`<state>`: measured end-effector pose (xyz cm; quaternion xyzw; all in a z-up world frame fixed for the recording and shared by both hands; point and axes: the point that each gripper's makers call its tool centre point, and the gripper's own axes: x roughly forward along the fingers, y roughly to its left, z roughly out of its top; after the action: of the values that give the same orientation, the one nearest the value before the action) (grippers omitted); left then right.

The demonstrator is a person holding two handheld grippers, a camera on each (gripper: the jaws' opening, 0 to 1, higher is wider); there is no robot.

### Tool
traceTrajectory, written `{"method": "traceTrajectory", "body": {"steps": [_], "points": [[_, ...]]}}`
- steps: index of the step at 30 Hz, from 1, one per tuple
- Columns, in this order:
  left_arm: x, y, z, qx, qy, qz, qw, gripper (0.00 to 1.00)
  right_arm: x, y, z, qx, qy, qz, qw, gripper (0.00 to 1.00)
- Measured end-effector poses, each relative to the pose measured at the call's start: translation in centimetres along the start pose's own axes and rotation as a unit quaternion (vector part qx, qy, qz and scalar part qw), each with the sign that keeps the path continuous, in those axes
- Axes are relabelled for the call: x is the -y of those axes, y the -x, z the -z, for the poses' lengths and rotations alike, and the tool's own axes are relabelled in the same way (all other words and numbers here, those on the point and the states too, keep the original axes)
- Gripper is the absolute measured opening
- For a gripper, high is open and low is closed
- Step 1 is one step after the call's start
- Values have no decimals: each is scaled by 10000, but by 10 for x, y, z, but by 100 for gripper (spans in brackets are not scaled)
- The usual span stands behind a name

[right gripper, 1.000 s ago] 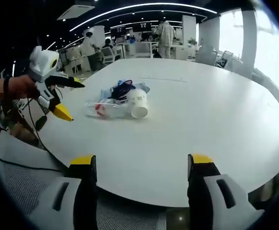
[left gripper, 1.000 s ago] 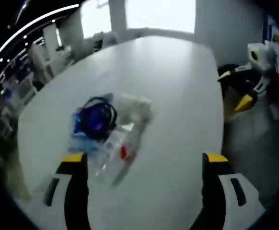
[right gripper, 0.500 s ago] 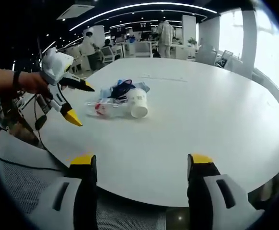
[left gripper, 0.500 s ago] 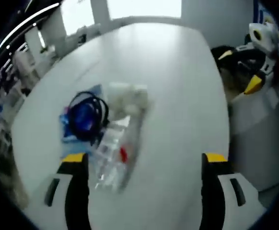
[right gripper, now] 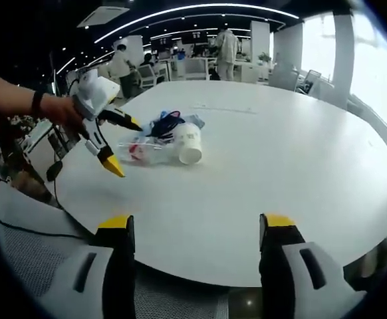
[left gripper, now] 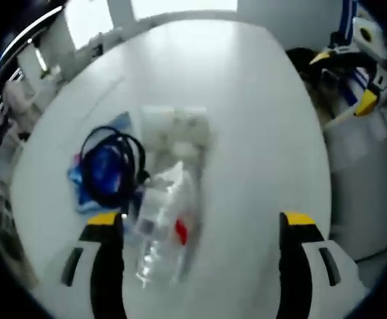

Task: Arrange the tabletop items into an orderly group along one side of the table until the central work area is clear of visible clutter.

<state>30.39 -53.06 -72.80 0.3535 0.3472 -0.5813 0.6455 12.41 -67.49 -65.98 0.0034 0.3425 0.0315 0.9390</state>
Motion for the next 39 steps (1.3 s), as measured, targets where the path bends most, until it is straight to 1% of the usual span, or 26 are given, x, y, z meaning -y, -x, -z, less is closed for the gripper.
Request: {"method": "traceTrajectory", "body": {"steps": [3, 7, 9, 11, 12, 14, 18, 20, 24, 28, 31, 32, 33, 34, 35, 36, 37, 38, 39], "points": [[-2, -5, -2, -33, 5, 79, 10000, 95, 1, 0, 0, 1, -30, 14, 10000, 76], [-2, -10, -2, -114, -45, 153, 9998, 93, 1, 0, 0, -1, -31, 30, 10000, 76], [-2, -12, -2, -133, -83, 207, 9997, 91, 2, -1, 1, -13, -28, 34, 10000, 76], [2, -14, -3, -90, -8, 385, 9992, 85, 2, 0, 0, -2, -27, 50, 10000, 76], [1, -15, -4, -66, 16, 401, 9992, 84, 3, 0, 0, 9, -39, 51, 10000, 76], [-2, -19, -1, -143, 65, 420, 9990, 84, 3, 0, 0, 12, -55, 60, 10000, 76], [-3, -24, 0, -189, 83, 468, 9987, 84, 4, 0, 0, 2, -57, 76, 10000, 76], [-3, -28, 0, -203, 24, 521, 9984, 81, 4, 0, 0, 3, -57, 76, 10000, 76], [-7, -36, 3, -284, -217, 440, 9984, 76, 3, 0, 0, 12, -36, 69, 10000, 75], [-15, -40, 9, -539, -435, 312, 9971, 67, 3, 0, 0, 15, -36, 73, 10000, 75], [-15, -45, 12, -676, -472, 307, 9961, 66, 3, 0, 0, 14, -44, 76, 10000, 75], [-16, -47, 16, -772, -553, 269, 9951, 66, 3, 0, 0, 3, -37, 75, 10000, 75], [-14, -48, 11, -658, -434, 341, 9963, 66, 3, 0, 0, 2, -29, 78, 10000, 75], [-16, -48, 11, -732, -259, 327, 9964, 65, 3, 0, 0, 3, -25, 80, 10000, 75], [-16, -48, 11, -748, -214, 321, 9965, 61, 3, 0, 0, 4, -23, 81, 10000, 75], [-18, -48, 9, -713, -206, 302, 9968, 53, 3, 0, 0, 3, -23, 84, 10000, 75], [-21, -48, 1, -489, -168, 191, 9985, 45, 3, 0, 0, 1, -26, 83, 10000, 75], [-15, -51, -4, -359, -86, 298, 9989, 42, 3, 0, 0, -5, -32, 83, 10000, 75], [-20, -48, 6, -633, -236, 236, 9974, 42, 3, 0, 1, -9, -32, 82, 10000, 75]]}}
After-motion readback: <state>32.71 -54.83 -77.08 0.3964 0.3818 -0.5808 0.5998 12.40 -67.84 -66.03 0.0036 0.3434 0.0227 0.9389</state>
